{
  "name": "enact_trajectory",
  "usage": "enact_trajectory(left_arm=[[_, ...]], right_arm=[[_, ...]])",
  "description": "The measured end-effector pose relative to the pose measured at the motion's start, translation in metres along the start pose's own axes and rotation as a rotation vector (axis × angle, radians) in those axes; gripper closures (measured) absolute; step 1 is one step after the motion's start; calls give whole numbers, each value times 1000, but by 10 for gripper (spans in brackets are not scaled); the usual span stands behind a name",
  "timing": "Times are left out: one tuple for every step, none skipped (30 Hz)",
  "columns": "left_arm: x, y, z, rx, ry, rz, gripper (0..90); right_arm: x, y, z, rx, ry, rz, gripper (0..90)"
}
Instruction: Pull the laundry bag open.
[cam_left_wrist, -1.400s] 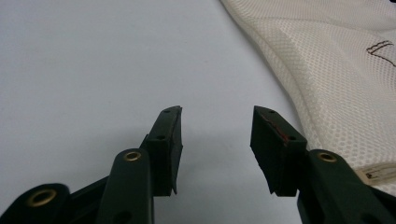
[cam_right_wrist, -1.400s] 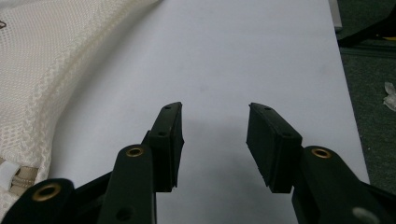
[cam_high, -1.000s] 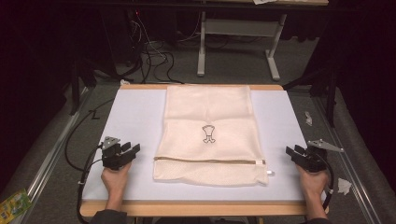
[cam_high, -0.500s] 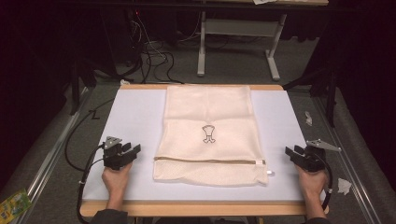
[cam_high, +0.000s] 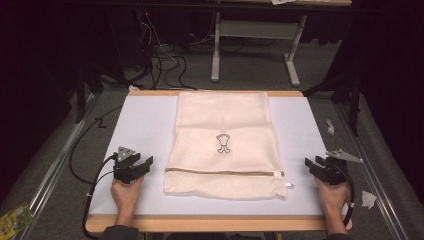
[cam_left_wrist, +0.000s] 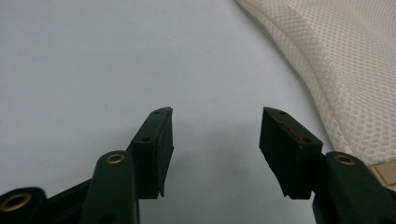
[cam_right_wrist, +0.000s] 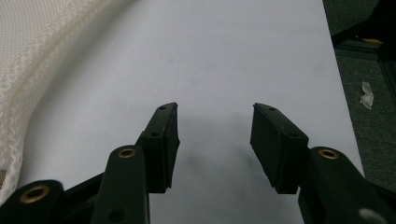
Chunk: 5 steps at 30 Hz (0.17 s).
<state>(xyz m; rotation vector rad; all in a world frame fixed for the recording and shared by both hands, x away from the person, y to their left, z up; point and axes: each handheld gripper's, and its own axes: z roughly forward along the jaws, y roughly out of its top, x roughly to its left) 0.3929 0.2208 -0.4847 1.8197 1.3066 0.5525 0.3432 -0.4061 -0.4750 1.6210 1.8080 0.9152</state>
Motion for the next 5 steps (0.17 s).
enact_trajectory(left_arm=[[0, 0, 0, -1, 1, 0, 448], [0, 0, 0, 0, 0, 0, 446], [0, 0, 0, 1, 1, 0, 446], [0, 0, 0, 0, 2, -1, 445], [0, 0, 0, 1, 3, 2, 444]], right_arm=[[0, 0, 0, -1, -1, -4, 521], [0, 0, 0, 1, -1, -1, 520], [0, 0, 0, 0, -1, -1, 519], [0, 0, 0, 0, 1, -1, 520], [0, 0, 0, 3, 1, 2, 520]])
